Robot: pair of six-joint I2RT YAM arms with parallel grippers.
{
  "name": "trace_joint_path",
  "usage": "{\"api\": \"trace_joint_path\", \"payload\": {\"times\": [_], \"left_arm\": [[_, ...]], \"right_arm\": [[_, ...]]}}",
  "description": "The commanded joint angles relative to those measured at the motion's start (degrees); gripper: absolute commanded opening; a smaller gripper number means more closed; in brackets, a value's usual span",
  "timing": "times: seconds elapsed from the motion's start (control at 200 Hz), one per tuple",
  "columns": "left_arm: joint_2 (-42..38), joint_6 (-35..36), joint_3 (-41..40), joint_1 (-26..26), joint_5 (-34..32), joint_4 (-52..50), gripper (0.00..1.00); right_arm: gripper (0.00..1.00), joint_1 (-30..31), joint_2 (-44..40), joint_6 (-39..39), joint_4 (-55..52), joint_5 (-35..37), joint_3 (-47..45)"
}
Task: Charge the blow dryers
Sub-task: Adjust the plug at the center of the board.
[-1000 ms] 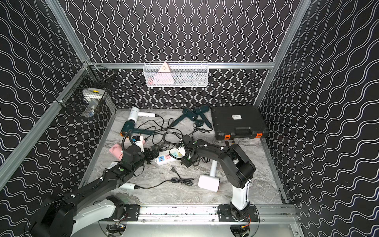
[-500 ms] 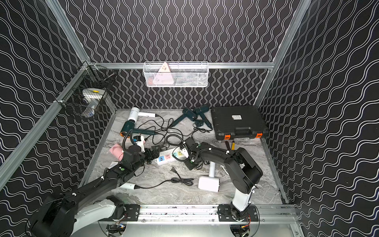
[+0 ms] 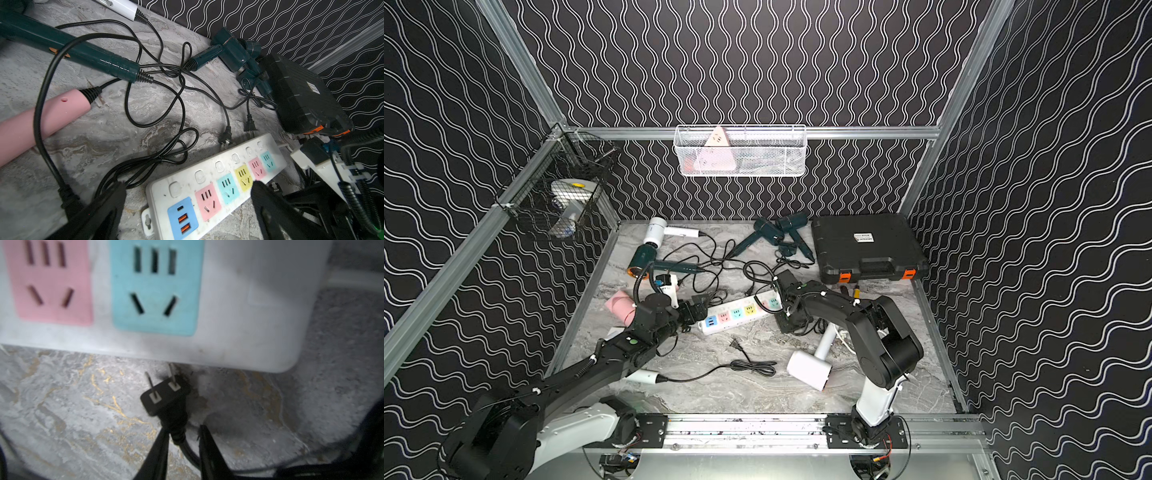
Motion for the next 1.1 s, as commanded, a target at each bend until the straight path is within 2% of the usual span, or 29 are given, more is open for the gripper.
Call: {"api": "trace_joint_path", "payload": {"times": [0.0,0.15,0.29,0.64,0.72,0.851,1.096], "left_arm": [[0.08,0.8,0.65,-0.02,-0.66,1.17,0.99],[0.17,0.88,0.91,-0.02,-0.42,0.99,0.99],[0.35,0.98,1.17,-0.01,-0.22,0.83,0.99],[0.96,1.15,1.41,-0.03,0.3,0.9,0.99],[1.22,1.17,1.44,-0.01,0.47,0.99,0.99],[1.55,1.23,1.62,-0.04,0.65,0.99,0.99],[3.43,1.85,2.74,-0.01,1.77,0.69,0.99]], "right_arm": [[0.37,-0.93,0.76,1.21,-1.36,-0.87,0.51],[0.44,-1.81,0.31,0.47,-0.14,-3.15,0.6],[0.47,-1.9,0.28,-0.54,0.76,-4.79,0.69],[0.48,-1.83,0.09,-1.96,2.46,-9.43,0.95],[0.52,-1.82,-0.15,-2.34,2.78,-10.61,0.86],[0.55,-1.73,0.57,-2.51,2.98,-10.33,1.01],[0.53,-0.4,2.51,-3.44,2.43,-9.28,2.31]]}}
